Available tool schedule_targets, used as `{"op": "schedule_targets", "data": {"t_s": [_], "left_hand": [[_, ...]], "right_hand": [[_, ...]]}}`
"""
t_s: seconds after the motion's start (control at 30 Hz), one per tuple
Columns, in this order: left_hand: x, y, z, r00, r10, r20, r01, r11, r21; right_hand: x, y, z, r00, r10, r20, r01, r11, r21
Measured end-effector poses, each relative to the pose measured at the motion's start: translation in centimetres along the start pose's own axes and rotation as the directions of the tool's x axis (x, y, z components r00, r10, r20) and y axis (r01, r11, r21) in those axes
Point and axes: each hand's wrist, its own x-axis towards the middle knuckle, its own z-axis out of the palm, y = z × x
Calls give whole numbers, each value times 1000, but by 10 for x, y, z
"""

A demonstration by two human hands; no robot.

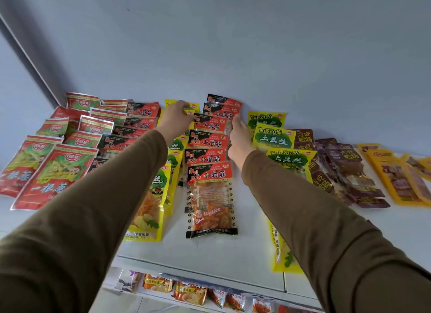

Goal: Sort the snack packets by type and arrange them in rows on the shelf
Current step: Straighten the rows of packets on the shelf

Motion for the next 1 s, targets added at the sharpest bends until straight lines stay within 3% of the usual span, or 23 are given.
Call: {"op": "schedule_targets", "data": {"t_s": [0.1, 0.37, 0.53, 0.73, 0.9, 1.0], "left_hand": [[14, 0, 2, 991, -35, 127, 49, 992, -112], [35, -1, 10, 971, -88, 223, 138, 966, -217], [45, -5, 11, 971, -125, 205, 170, 961, -218], [47, -10, 10, 965, -128, 227, 180, 957, -227], [42, -12, 7, 978, -74, 194, 110, 977, -183], [27, -4, -5, 998, 29, 49, -24, 996, -83]], "right_hand": [[0, -1, 1, 999, 7, 32, -6, 1000, -26], [-3, -9, 7, 991, 82, 104, -74, 994, -84], [-5, -16, 7, 985, 90, 148, -63, 982, -178], [-5, -13, -2, 973, -20, 229, 113, 909, -401], [-5, -15, -4, 983, 6, 181, 84, 872, -483], [-4, -15, -6, 984, 22, 177, 69, 868, -492]]}}
